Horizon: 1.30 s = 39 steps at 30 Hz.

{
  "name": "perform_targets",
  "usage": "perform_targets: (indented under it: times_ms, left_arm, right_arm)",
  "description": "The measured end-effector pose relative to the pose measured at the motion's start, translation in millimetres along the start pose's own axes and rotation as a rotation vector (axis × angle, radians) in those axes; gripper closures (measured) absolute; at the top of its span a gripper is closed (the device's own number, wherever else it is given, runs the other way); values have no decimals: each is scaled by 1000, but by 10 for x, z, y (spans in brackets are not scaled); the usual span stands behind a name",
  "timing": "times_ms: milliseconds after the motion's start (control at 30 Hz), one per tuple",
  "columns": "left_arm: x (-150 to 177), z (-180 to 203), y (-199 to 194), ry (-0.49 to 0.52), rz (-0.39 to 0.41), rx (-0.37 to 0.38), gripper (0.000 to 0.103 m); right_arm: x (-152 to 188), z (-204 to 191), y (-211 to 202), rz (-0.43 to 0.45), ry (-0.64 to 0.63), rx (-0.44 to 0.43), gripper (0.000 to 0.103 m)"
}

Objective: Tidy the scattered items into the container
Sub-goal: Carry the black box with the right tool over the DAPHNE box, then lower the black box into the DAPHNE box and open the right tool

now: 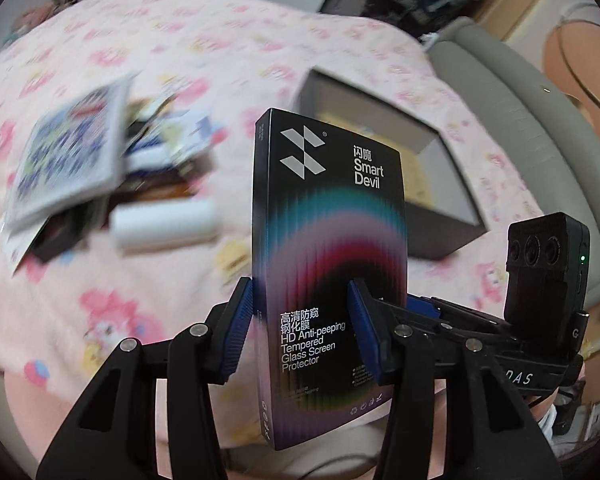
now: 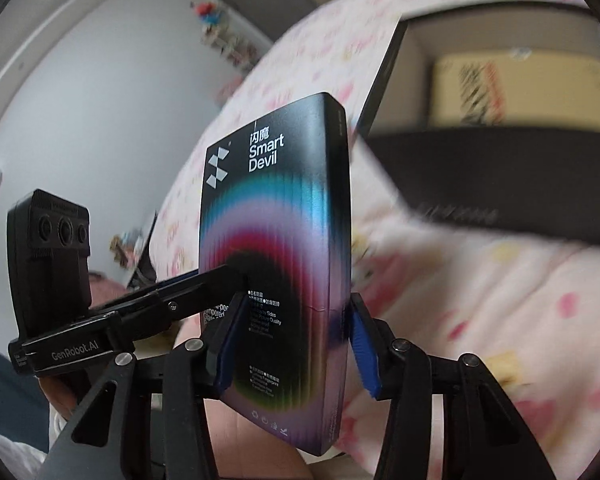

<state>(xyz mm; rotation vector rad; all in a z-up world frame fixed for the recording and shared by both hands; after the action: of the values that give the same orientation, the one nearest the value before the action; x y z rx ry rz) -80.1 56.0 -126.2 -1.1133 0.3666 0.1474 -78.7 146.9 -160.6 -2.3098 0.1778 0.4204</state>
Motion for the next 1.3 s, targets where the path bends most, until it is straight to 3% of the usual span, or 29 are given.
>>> perform_targets:
  times_ms: [300,433,633,833,1000,1200,1300]
  left_arm:
    - [-801,770,221,130,-1,71,55]
    - [-1130,888,552,104,-46,109,54]
    - [-1573,825,1137,2,-149,139,54]
    - [-1533,654,1445,-30,-219,114,53]
    - [-1497,619,1551,-9,-252,79,54]
    - [-1506,642,1448,73,-227,-42,56]
    - [-1446,630,1440,134,-219,-127,57]
  right_arm:
    - [-558,384,-660,149,47,98,59]
    - [-836,677,-738,171,79,153,59]
    - [-1210,1118,-745,106,175,191,59]
    - [-1293,1397,-451,15,242,208,59]
    - [-1248,1574,-322,2,300,162,58]
    - [-1298,1712,-423,2,284,269,58]
    - [-1317,1728,-534,10,256,373,58]
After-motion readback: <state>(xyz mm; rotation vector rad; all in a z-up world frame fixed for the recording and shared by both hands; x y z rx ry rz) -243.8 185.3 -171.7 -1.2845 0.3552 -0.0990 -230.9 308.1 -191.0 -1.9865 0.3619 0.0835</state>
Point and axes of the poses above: each gripper's, at about its wrist camera, not at the fingertips, and y roughly the way its jaws point, z to its right, x to its underside, the point moved 9 cm from there along y, roughly the way its jaws point, and after that the axes turned 9 degrees about -z, right-handed, at the moved point
